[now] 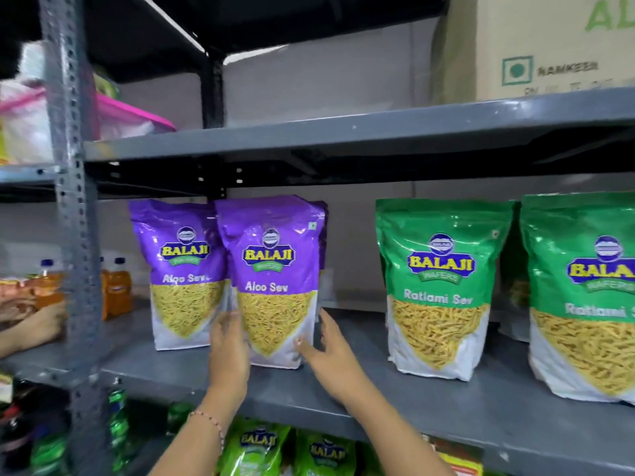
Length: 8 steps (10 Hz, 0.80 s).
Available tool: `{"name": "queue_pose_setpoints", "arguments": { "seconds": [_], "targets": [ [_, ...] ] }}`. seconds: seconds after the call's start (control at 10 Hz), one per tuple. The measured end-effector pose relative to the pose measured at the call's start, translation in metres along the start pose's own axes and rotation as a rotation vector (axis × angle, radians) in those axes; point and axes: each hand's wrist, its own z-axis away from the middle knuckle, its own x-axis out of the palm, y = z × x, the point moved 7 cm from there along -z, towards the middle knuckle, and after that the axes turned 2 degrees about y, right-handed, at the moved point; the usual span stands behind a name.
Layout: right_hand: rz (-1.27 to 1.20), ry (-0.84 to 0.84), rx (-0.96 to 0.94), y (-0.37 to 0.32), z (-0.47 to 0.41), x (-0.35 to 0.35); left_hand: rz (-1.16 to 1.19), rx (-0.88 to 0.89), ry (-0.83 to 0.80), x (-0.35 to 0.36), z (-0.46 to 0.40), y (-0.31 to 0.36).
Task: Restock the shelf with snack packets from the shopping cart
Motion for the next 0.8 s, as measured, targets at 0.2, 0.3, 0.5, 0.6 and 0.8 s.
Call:
{"name": "queue_pose_setpoints", "arguments": {
  "seconds": [0.2,0.3,0.5,0.6,0.8],
  "targets": [
    [-0.133,-0.043,-0.038,-0.004,0.000,0.002,-0.085,0.041,-0.177,0.016,0.004,0.003],
    [-0.165,-0.041,-0.031,-0.004,-0.001,-0.001,-0.095,0.043,-0.261,0.025,0.007,0.003],
    [-0.145,-0.046,0.029,0.010,-0.008,0.004,-0.051,-0.001,-0.358,0.030,-0.001,-0.011],
    [-0.053,-0.036,0.041,0.001,-0.003,0.006,-0.069,-0.018,-0.357,0.027,-0.002,-0.009],
    [0.205,0.115,-0.037,-0.033,0.022,-0.027,-0.477,0.222,-0.097,0.010,0.017,0.020]
  ]
}}
